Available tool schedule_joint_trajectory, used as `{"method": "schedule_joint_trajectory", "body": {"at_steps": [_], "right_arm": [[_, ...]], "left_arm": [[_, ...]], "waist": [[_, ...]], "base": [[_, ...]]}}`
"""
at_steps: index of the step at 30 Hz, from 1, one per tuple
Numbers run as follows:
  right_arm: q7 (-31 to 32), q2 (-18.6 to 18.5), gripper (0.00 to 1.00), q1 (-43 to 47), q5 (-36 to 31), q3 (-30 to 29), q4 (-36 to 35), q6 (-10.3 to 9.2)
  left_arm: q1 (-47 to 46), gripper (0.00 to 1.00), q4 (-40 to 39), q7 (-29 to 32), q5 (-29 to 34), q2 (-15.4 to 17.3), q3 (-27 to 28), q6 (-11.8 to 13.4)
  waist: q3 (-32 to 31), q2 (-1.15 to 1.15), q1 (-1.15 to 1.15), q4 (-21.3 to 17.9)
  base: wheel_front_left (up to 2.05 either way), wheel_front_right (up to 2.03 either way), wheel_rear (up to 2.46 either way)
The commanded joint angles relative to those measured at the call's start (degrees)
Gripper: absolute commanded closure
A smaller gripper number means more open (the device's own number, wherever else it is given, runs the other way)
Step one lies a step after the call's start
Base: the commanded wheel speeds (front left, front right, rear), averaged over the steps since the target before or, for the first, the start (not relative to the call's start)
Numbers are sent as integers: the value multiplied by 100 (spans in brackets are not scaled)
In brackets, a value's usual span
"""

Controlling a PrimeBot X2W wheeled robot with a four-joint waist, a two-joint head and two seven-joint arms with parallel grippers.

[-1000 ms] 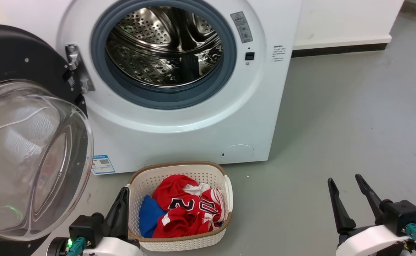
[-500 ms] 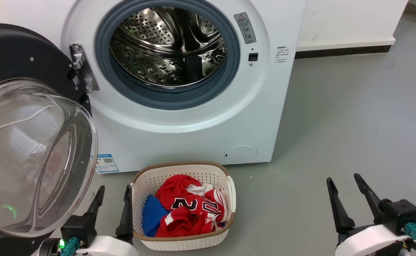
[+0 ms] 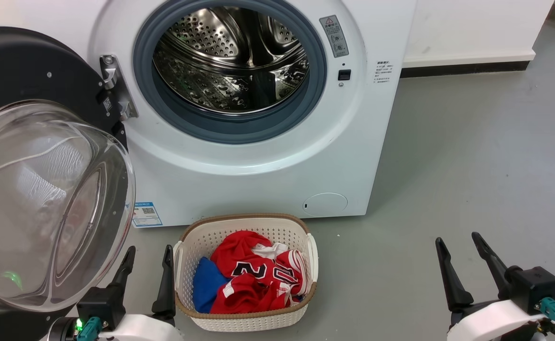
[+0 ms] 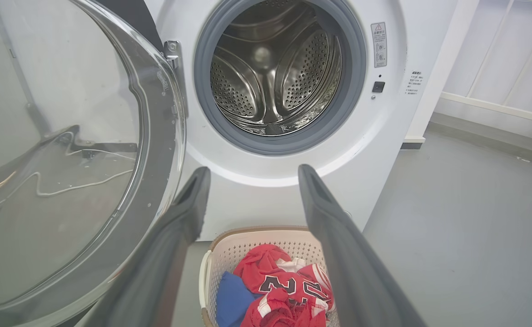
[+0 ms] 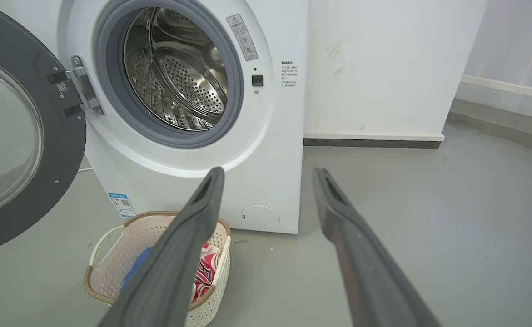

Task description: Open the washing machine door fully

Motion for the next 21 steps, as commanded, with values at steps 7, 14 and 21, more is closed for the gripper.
{"method": "schedule_joint_trajectory", "body": {"at_steps": [7,14,21], "right_arm": [[-40,13,0,-76,24,10,45,-1],[-44,38,0,-78,31,-8,58,-1],[-11,57,100,88,36,3,204,0]], "left_arm": [[64,0,73,-13,62,-58,86,-83],[20,0,130,-13,114,-73,111,-130],[94,100,289,32,50,-130,114,-152]], "waist": [[4,0,0,-11],[7,0,0,-7],[10,0,0,-12]], "base": [[0,0,0],[0,0,0],[0,0,0]]}}
